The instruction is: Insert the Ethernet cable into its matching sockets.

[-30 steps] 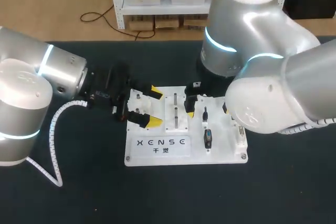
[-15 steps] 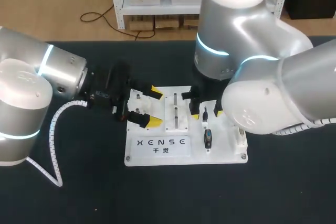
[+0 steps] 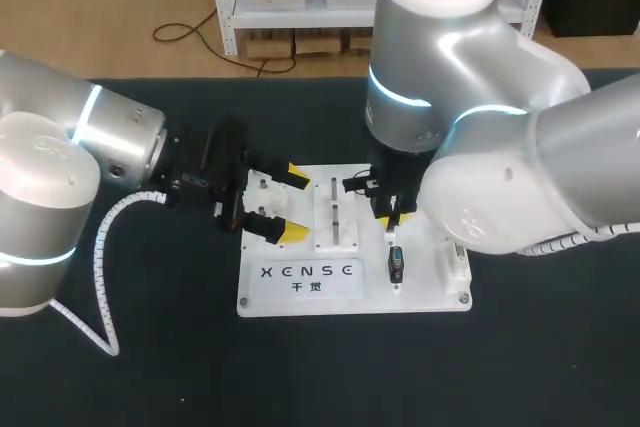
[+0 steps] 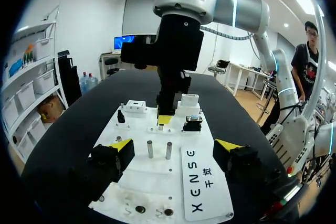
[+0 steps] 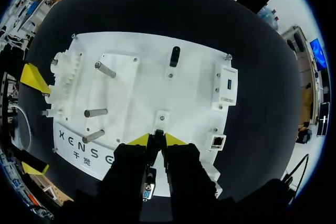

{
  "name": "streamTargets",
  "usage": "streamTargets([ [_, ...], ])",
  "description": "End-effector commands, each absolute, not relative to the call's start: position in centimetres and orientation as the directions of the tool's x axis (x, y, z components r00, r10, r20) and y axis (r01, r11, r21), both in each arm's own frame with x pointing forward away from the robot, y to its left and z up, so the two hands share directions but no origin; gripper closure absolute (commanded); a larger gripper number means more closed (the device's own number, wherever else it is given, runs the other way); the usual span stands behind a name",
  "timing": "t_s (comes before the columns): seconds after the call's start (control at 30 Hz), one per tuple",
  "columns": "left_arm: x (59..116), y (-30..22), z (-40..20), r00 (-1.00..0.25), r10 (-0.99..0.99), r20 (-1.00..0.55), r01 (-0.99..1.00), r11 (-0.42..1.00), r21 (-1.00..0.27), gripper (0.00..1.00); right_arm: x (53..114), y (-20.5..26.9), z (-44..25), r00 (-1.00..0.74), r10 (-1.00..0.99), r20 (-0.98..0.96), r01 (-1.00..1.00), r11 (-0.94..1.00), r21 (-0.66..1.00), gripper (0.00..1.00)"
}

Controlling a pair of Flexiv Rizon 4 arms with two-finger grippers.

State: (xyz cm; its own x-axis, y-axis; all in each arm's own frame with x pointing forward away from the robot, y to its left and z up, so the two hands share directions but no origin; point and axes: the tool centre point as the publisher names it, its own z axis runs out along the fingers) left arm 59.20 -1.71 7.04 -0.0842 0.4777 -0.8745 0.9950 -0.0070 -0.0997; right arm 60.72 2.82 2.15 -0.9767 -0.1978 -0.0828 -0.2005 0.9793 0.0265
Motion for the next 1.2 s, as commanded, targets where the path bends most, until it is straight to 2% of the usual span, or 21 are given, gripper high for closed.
streamTargets([
  [0.03, 59.3, -1.7, 6.9, -0.084, 0.477, -0.875, 0.995, -0.008, -0.100, 0.00, 60.7, 2.9, 2.0, -0.977, -0.198, -0.080, -0.201, 0.979, 0.023, 1.00],
  [0.6, 59.3, -1.7, 6.9, -0.084, 0.477, -0.875, 0.995, -0.008, -0.100, 0.00, 60.7, 0.6, 6.1, -0.989, -0.138, -0.046, -0.140, 0.989, 0.054, 1.00],
  [1.2, 59.3, -1.7, 6.9, -0.084, 0.477, -0.875, 0.995, -0.008, -0.100, 0.00, 60.0, -3.8, 5.2, -0.997, -0.076, 0.000, -0.076, 0.997, -0.004, 1.00],
])
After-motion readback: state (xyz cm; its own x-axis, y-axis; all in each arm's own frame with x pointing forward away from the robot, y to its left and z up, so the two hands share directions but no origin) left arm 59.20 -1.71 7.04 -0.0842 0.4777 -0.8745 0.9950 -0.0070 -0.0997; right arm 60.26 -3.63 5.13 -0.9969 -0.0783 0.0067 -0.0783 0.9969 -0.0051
